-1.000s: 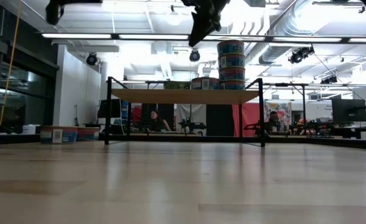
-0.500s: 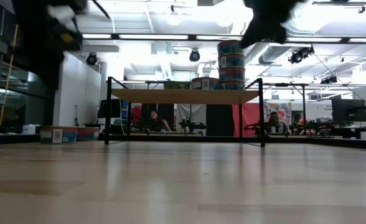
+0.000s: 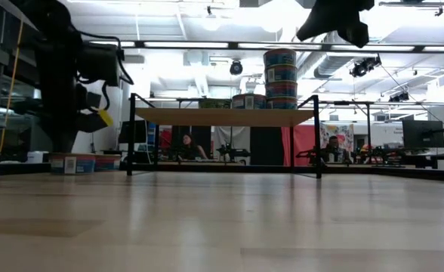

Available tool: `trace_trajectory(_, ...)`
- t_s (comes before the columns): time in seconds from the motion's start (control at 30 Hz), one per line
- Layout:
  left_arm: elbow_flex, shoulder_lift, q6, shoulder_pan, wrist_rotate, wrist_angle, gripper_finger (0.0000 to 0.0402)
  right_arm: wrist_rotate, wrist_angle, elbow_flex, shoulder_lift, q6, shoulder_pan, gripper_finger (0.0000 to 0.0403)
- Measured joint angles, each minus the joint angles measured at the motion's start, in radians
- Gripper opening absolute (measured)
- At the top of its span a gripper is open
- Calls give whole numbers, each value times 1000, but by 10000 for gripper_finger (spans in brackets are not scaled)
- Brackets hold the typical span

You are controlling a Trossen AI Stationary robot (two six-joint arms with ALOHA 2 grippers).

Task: Stack canned seafood by type on shelf
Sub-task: Stack the blue tuna can on top of the other blue tuna can on the shelf

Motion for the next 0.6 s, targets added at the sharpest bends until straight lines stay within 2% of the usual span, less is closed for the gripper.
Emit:
trace_trajectory(0.2,5,0,38,6,-106,30,0,2,2,10,0,-4,1,0)
trace_trajectory(0.47,-40,6,44,47,-78,143,0,1,2,10,0,-7,1,0)
trace_trajectory(0.6,-54,3,43,22,-40,147,0,1,3,10,0,-22,1,0)
